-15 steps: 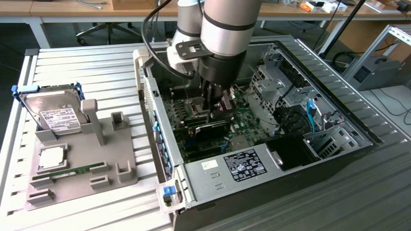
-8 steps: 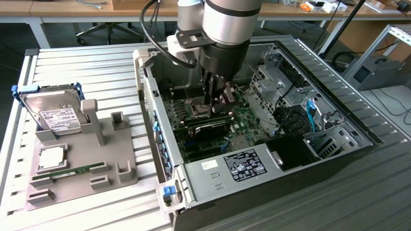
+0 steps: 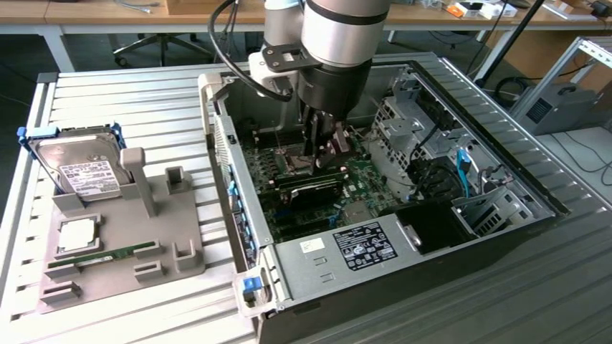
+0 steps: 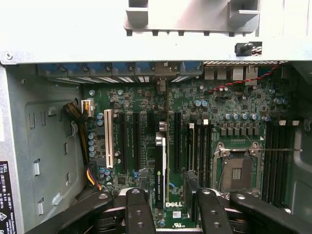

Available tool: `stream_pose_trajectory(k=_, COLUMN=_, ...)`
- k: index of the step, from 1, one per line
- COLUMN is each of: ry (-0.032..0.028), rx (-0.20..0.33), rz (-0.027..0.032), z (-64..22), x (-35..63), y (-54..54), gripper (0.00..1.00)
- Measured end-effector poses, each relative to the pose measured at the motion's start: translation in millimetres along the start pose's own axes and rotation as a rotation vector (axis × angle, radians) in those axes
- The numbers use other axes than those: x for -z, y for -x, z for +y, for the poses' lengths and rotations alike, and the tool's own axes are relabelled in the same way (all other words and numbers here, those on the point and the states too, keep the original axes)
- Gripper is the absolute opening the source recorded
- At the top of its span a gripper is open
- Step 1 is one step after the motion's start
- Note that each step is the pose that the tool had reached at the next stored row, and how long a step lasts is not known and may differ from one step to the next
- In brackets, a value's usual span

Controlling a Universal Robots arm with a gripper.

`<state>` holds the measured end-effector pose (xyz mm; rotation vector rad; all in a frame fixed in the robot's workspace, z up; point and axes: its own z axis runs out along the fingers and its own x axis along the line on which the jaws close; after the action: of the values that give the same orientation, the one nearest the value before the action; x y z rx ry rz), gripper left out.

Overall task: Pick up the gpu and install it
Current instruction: 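Press down on the gpu until it lock into place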

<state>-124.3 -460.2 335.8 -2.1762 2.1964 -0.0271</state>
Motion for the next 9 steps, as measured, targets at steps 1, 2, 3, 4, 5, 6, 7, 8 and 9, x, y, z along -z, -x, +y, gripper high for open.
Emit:
stream_pose_trajectory(k=1, ry=0.0000, rx=0.000, rz=0.0000, z=0.0, x=0.0, y=0.0, gripper=0.41)
stream_pose_trajectory(k=2, ry=0.0000, rx=0.000, rz=0.0000, z=0.0, x=0.0, y=0.0, gripper=0.41)
stream_pose_trajectory(k=3, ry=0.0000, rx=0.000, rz=-0.0001, z=0.0, x=0.0, y=0.0, gripper=0.41)
stream_pose_trajectory(k=4, ry=0.0000, rx=0.000, rz=0.0000, z=0.0, x=0.0, y=0.0, gripper=0.41)
stream_pose_trajectory(k=5, ry=0.0000, rx=0.000, rz=0.0000, z=0.0, x=0.0, y=0.0, gripper=0.41)
stream_pose_trajectory(k=6, ry=0.0000, rx=0.000, rz=0.0000, z=0.0, x=0.0, y=0.0, gripper=0.41)
stream_pose_trajectory(k=7, ry=0.0000, rx=0.000, rz=0.0000, z=0.0, x=0.0, y=0.0, gripper=0.40)
stream_pose_trajectory(k=8, ry=0.0000, rx=0.000, rz=-0.0001, z=0.0, x=0.0, y=0.0, gripper=0.33)
stream_pose_trajectory(k=9, ry=0.0000, rx=0.000, rz=0.0000, z=0.0, x=0.0, y=0.0, gripper=0.33)
